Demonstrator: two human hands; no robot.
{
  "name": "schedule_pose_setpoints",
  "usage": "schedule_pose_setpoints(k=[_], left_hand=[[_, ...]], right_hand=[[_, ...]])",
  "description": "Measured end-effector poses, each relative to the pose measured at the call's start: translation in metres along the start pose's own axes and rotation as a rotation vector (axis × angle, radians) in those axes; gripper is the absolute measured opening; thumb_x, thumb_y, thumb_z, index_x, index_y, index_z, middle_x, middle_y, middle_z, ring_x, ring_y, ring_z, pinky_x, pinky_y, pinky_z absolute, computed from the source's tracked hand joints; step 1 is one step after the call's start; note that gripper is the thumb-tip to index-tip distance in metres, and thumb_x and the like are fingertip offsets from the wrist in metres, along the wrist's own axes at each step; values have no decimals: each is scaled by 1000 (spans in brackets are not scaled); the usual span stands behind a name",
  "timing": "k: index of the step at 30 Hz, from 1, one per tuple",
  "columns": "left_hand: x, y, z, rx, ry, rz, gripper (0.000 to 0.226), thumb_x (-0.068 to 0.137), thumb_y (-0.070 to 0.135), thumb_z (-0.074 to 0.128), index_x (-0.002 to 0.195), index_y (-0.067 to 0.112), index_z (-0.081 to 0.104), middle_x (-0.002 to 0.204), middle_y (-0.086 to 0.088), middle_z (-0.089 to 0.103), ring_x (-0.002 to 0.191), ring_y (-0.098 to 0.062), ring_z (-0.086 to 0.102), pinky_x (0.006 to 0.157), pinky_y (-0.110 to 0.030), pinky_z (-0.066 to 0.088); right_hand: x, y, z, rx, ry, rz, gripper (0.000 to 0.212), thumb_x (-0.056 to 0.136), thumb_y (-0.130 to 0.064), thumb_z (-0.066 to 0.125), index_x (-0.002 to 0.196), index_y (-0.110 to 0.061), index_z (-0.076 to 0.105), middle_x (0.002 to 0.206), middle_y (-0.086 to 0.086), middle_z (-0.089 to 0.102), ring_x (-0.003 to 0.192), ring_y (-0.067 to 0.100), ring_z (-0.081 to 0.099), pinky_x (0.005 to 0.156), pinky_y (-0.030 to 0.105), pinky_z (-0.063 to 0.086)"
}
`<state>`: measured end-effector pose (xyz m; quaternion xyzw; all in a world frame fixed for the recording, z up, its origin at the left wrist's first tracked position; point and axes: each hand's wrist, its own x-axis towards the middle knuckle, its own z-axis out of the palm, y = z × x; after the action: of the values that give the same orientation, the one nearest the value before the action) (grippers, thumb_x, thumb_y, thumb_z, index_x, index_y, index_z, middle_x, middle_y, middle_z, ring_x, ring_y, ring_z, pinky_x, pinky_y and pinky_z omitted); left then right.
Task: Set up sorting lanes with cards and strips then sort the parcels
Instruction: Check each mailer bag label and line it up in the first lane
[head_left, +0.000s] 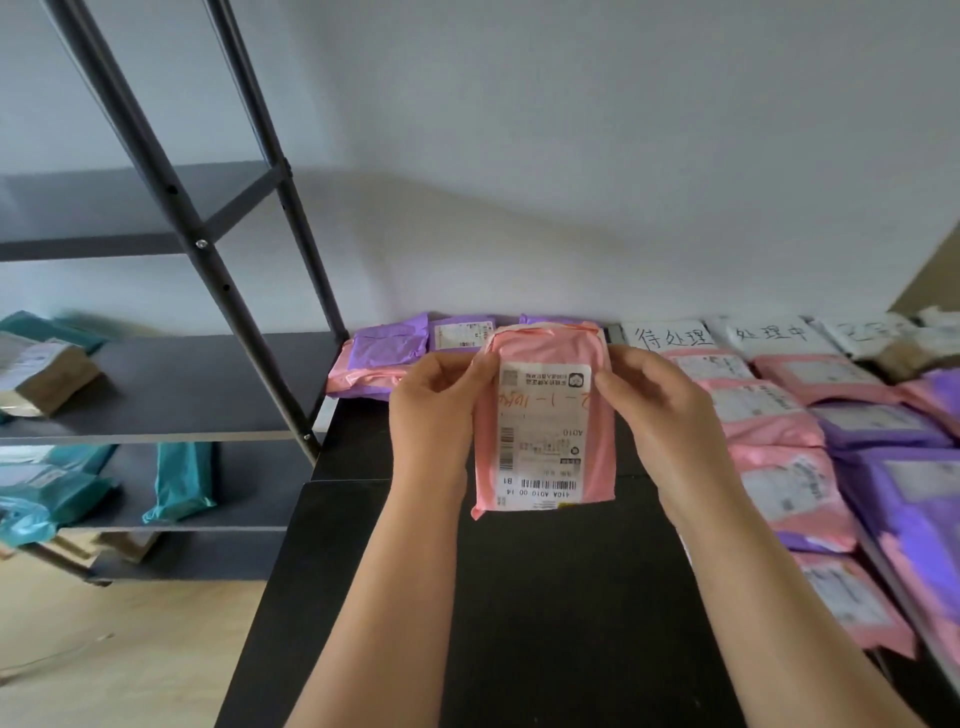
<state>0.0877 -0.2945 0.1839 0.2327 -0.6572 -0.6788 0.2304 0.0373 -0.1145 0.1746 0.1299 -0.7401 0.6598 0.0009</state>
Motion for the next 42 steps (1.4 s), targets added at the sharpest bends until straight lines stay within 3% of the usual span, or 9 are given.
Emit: schedule_pose_setpoints(k=[7,12,16,19,21,27,30,36,42], left_hand=[[-38,26,22,-14,-3,50,11,87,32,74,83,22,71,86,1,75,86,-22,73,85,-49,59],[-50,38,30,104,25,192,6,88,34,73,85,29,70,81,18,73,75,-1,69,74,-29,58],[-58,39,33,302,8,308,6,90,37,70,85,35,68,79,22,70,72,3,66,65,-21,52],[-63,37,35,385,-41,349,3,91,33,70,89,31,71,82,16,72,78,-2,67,72,-27,55],[-67,37,37,414,-79,371,4,91,32,70,88,32,72,85,17,72,82,1,65,72,-19,51],[-77,40,44,423,-126,430,12,92,27,68,86,35,73,86,21,70,85,10,62,67,-6,45],[-82,38,46,424,-110,450,10,94,31,67,100,34,73,98,23,69,94,6,61,77,-10,47],[-86,31,39,503,194,569,37,91,20,69,127,21,63,126,10,59,126,-14,48,104,-42,44],[-89,13,41,173,222,95,56,88,35,73,136,25,47,132,9,52,124,-12,49,105,-39,45]], right_hand=[[-23,-24,-36,-179,61,-39,18,91,-36,67,106,-27,70,91,-20,70,82,-12,63,61,3,46],[-30,-30,-46,-357,145,-76,15,91,-35,70,106,-31,68,92,-25,65,82,-13,60,61,3,42],[-38,-39,-48,-438,225,-235,32,90,-31,72,121,-29,63,110,-19,62,98,-5,57,77,0,36],[-38,-49,-44,-561,210,-397,33,90,-22,74,121,-17,69,115,-3,69,107,18,62,94,34,48],[-39,-52,-40,-620,168,-461,24,89,-24,74,112,-14,75,103,2,74,96,25,65,89,49,49],[-47,-49,-41,-653,179,-525,9,89,-16,74,93,-12,81,76,5,72,70,24,57,73,44,48],[-49,-46,-47,-586,236,-442,10,90,-10,70,89,-11,79,80,2,73,73,21,63,68,34,49],[-43,-34,-60,-373,398,-181,17,93,-16,64,80,-24,69,75,-17,68,72,-1,64,54,10,43],[-32,-20,-71,-95,505,72,29,92,-17,66,68,-34,65,66,-21,67,72,8,65,62,24,46]])
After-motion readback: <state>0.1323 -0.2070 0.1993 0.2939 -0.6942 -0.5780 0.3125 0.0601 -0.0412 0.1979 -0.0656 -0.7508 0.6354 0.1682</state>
